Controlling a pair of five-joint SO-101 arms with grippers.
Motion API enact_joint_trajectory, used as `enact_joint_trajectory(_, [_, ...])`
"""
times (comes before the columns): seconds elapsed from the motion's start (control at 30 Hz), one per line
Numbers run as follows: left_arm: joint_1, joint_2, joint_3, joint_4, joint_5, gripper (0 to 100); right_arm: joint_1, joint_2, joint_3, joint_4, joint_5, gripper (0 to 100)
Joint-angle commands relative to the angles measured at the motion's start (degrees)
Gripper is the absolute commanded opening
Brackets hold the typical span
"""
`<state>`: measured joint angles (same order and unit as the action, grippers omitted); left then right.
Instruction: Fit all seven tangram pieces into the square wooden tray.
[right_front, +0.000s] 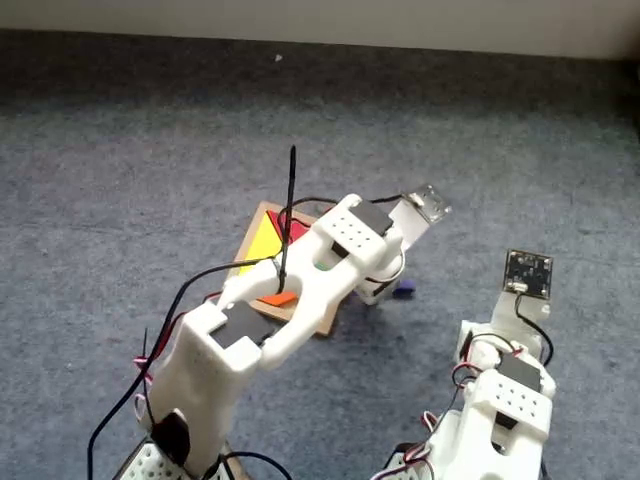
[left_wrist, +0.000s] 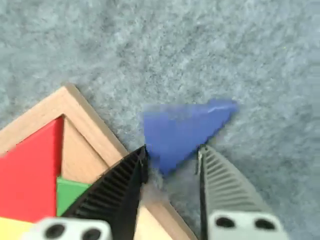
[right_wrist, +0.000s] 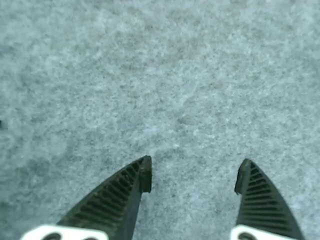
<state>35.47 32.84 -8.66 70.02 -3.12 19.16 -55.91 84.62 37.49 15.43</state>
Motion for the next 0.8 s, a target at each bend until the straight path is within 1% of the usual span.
enact_joint_trajectory(0.0, [0.7,-0.1,-2.2,1.1,-0.5,7,-0.7,-0.3,0.2,-1.2,0.0,26.5])
enact_joint_trajectory(0.13, [0.1,-4.0,-2.2,3.0,-0.4,1,-0.7,-0.3,0.2,-1.2,0.0,26.5])
enact_joint_trajectory(0.27, [-1.2,-13.8,3.5,2.6,-0.3,0,-0.7,-0.3,0.2,-1.2,0.0,26.5])
enact_joint_trajectory(0.33, [-2.7,-19.5,8.7,1.1,-0.3,0,-0.7,-0.3,0.2,-1.2,0.0,26.5])
enact_joint_trajectory(0.47, [-4.9,-30.7,19.8,-4.6,-0.3,0,-0.7,-0.3,0.2,-1.2,0.0,26.5])
enact_joint_trajectory(0.6, [-5.7,-39.4,29.5,-9.1,-0.3,0,-0.7,-0.3,0.2,-1.2,0.0,26.5])
enact_joint_trajectory(0.77, [-6.8,-45.8,35.1,-10.4,-0.2,1,-0.7,-0.3,0.2,-1.2,0.0,26.5])
